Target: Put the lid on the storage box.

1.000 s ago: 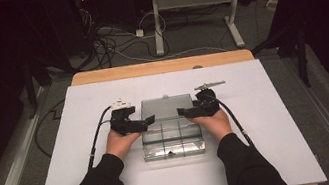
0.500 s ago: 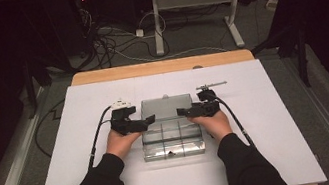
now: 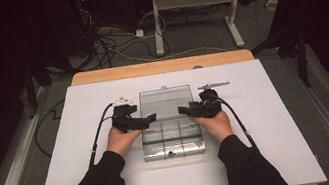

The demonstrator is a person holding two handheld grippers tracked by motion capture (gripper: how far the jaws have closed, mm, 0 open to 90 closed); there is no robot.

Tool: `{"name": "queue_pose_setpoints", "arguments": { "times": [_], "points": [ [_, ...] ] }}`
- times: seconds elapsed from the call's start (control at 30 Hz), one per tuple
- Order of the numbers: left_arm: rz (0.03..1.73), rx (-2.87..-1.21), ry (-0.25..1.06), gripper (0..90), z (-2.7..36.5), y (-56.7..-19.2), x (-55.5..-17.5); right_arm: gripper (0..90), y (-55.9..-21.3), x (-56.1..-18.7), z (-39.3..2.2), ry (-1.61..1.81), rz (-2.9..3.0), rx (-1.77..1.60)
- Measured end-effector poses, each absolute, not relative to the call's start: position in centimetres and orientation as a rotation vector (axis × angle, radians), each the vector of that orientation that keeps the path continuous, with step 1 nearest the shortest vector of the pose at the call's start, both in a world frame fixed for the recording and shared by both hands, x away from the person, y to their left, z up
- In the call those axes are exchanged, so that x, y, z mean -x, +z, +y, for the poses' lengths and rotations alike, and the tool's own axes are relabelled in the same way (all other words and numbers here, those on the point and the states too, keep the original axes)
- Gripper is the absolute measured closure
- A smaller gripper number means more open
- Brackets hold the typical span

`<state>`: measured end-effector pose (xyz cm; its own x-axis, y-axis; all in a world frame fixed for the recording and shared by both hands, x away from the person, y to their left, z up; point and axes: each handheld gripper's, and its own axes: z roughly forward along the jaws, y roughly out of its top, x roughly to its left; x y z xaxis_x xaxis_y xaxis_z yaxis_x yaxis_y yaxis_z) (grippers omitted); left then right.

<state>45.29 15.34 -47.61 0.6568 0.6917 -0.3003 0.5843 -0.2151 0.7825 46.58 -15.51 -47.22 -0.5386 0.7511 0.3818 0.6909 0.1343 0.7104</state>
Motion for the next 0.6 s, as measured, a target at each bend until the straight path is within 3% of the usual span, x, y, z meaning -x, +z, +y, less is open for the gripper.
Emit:
{"name": "queue_pose_setpoints", "arguments": {
  "times": [0.47,0.6],
  "points": [
    [1.000,-1.862,0.122,22.2,15.8,-47.1,-45.2,57.5,-45.8,-45.1,-16.1,1.388,2.239,-1.348],
    [0.979,-1.863,0.132,31.3,15.9,-46.9,-45.0,61.2,-45.5,-44.6,-16.1,1.389,2.219,-1.317]
  ]
}}
